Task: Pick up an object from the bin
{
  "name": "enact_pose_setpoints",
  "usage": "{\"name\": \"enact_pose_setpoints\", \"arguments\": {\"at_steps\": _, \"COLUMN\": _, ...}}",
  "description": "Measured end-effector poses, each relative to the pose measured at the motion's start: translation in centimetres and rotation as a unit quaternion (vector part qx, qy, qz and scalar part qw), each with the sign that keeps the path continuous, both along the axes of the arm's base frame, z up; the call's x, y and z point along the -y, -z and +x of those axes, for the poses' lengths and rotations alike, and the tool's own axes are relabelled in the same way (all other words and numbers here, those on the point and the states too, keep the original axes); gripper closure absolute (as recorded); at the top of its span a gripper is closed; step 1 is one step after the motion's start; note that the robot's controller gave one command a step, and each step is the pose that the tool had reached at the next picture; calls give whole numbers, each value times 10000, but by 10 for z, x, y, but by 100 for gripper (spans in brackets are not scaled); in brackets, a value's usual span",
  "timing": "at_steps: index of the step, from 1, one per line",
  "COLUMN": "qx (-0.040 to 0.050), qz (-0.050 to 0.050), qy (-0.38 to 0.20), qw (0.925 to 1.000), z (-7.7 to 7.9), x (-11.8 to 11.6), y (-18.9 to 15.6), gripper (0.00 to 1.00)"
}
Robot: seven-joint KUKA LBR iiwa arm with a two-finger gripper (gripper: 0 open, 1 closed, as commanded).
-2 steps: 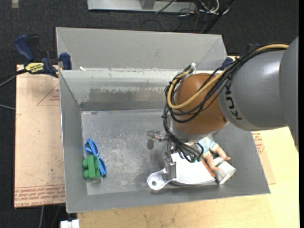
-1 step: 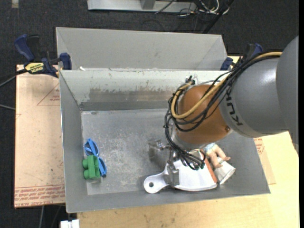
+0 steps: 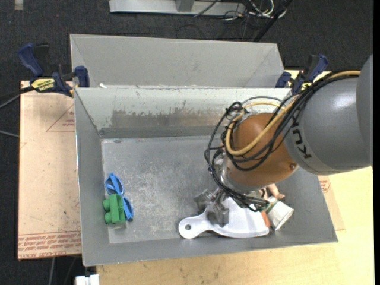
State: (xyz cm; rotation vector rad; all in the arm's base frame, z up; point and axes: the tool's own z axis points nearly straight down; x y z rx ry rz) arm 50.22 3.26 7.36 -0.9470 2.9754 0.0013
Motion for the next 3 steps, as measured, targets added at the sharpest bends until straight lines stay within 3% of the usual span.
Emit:
{"name": "enact_pose_setpoints", "arguments": {"at_steps": 1, "qx": -1, "qz": 0, "qy": 0, "qw": 10000, "z": 0, "x": 0, "y": 0, "gripper": 100}}
{"name": "enact_pose_setpoints", "arguments": {"at_steps": 2, "qx": -71, "qz": -5, "qy": 22, "qw": 10000, "z": -2, "x": 6, "y": -39, "gripper": 100}}
{"name": "enact_pose_setpoints", "arguments": {"at_steps": 3, "qx": 10, "qz": -3, "qy": 61, "qw": 10000, "z": 7, "x": 11, "y": -65, "gripper": 100}}
